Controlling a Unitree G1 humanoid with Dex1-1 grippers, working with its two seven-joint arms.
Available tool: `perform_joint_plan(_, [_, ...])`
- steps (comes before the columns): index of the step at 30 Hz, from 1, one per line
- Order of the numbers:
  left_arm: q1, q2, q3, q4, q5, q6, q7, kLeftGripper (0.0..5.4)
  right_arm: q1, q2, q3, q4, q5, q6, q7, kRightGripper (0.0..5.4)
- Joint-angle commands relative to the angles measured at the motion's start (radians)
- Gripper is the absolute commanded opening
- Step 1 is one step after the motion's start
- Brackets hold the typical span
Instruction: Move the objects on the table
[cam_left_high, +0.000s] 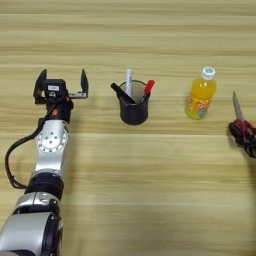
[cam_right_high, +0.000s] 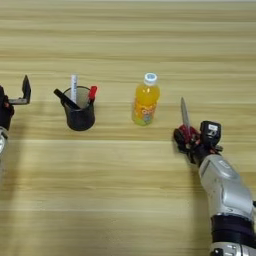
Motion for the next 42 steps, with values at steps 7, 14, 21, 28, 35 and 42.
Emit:
perform_joint_plan(7, [-0.024, 0.004, 0.000, 0.019, 0.010, -0.010, 0.004, 5.40, -0.031, 0.005, -0.015, -0.062, 0.013, -0.066, -0.006, 3.84])
perform_joint_plan(14, [-0.024, 0.004, 0.000, 0.020, 0.010, -0.012, 0.005, 5.40, -0.048, -0.003, -0.013, -0.115, 0.005, -0.115, -0.005, 3.84])
perform_joint_plan(21, [-0.023, 0.002, -0.002, 0.018, 0.012, -0.012, 0.006, 5.40, -0.067, -0.015, 0.005, -0.224, 0.000, -0.142, 0.000, 3.84])
perform_joint_plan(28, [-0.023, -0.001, -0.004, 0.020, 0.014, -0.013, 0.010, 5.40, -0.092, -0.047, 0.036, -0.378, -0.020, -0.171, 0.020, 3.84])
perform_joint_plan(35, [-0.021, -0.004, -0.006, 0.015, 0.016, -0.013, 0.013, 5.40, -0.110, -0.083, 0.087, -0.509, -0.040, -0.241, 0.081, 3.84])
perform_joint_plan(42, [-0.014, -0.006, -0.010, 0.004, 0.019, -0.014, 0.018, 5.40, -0.096, -0.145, 0.210, -0.629, 0.021, -0.216, 0.268, 3.84])
